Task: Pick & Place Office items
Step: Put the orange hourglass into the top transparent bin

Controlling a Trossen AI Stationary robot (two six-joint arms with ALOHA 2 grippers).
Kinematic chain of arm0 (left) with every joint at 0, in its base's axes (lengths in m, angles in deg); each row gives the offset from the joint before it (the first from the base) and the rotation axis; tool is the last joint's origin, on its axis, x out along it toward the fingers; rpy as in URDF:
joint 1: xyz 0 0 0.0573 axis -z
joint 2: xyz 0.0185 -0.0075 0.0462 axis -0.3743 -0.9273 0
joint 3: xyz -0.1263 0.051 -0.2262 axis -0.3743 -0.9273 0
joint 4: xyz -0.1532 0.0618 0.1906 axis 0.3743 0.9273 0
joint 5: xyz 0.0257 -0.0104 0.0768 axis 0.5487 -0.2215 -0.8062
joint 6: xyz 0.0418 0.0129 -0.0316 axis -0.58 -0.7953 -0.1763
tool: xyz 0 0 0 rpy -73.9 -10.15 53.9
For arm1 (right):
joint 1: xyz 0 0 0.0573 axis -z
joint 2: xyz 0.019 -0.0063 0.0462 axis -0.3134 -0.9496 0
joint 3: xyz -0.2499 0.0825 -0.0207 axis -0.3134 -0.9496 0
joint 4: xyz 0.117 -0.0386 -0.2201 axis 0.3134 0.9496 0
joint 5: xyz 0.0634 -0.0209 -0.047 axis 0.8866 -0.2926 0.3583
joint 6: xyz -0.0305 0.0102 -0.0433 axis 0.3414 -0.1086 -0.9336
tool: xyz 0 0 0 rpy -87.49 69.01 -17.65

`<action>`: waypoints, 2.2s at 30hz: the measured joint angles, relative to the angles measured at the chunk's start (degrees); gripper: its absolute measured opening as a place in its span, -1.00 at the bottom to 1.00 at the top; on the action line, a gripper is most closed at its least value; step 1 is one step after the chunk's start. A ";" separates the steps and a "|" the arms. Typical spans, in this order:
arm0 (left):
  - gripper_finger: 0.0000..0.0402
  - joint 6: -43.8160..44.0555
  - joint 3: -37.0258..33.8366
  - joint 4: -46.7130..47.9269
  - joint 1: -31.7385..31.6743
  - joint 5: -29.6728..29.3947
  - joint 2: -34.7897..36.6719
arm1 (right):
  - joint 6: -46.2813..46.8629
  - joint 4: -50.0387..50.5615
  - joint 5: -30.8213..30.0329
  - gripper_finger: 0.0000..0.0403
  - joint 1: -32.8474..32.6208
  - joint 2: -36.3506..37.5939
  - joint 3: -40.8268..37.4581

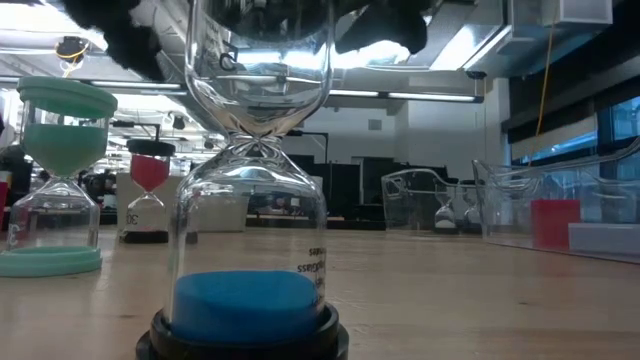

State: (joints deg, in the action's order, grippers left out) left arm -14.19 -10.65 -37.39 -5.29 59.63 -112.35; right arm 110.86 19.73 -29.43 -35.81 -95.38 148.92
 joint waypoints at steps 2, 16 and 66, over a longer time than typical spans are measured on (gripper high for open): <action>0.22 -2.25 -1.25 -0.28 0.70 0.64 -0.25 | -1.18 -0.50 -1.06 0.43 -0.01 -0.76 0.00; 0.35 -8.64 -4.97 -2.72 -0.02 -0.77 -4.61 | -5.13 -3.28 -4.89 0.43 0.00 -2.86 0.00; 0.04 -3.13 1.85 -7.83 -4.46 -6.51 -12.02 | -3.26 -3.07 -6.84 0.43 0.09 -2.84 0.01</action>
State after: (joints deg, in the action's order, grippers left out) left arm -17.32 -8.80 -45.22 -9.75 53.12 -124.37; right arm 107.60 16.66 -36.27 -35.72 -98.22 148.93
